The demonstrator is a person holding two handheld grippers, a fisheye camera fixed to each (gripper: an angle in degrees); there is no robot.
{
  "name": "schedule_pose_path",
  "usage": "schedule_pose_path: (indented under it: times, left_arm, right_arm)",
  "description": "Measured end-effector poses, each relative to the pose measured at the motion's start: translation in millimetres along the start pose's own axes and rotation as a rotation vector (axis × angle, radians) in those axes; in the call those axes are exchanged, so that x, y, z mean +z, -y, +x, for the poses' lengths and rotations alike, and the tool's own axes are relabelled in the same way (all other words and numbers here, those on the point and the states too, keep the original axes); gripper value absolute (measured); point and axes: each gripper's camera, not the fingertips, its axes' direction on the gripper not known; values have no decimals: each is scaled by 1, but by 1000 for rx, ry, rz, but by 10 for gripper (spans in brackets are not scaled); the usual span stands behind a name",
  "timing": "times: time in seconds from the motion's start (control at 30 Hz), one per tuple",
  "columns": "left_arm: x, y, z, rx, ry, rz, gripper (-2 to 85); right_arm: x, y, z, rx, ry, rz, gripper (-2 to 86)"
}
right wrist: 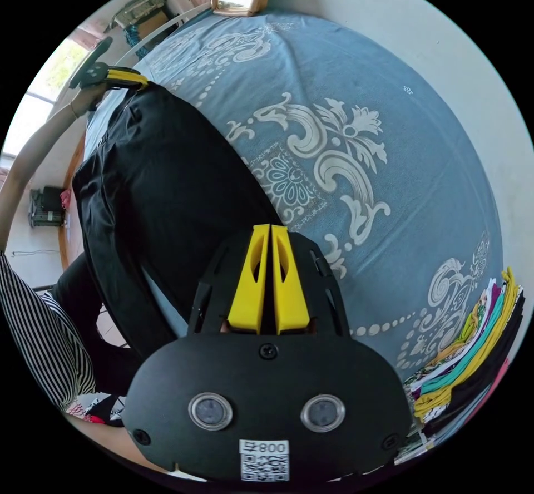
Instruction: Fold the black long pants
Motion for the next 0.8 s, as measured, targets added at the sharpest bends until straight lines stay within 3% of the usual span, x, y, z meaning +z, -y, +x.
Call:
schedule_pose_path:
  times: [0.53, 0.8]
  left_arm:
    - [-94, -105, 17, -100, 25, 193, 8]
    - [-122, -219, 43, -150, 20, 344, 8]
  right_arm:
    - [-96, -36, -89, 62, -110, 175, 1]
    - [-126, -91, -174, 47, -201, 235, 1]
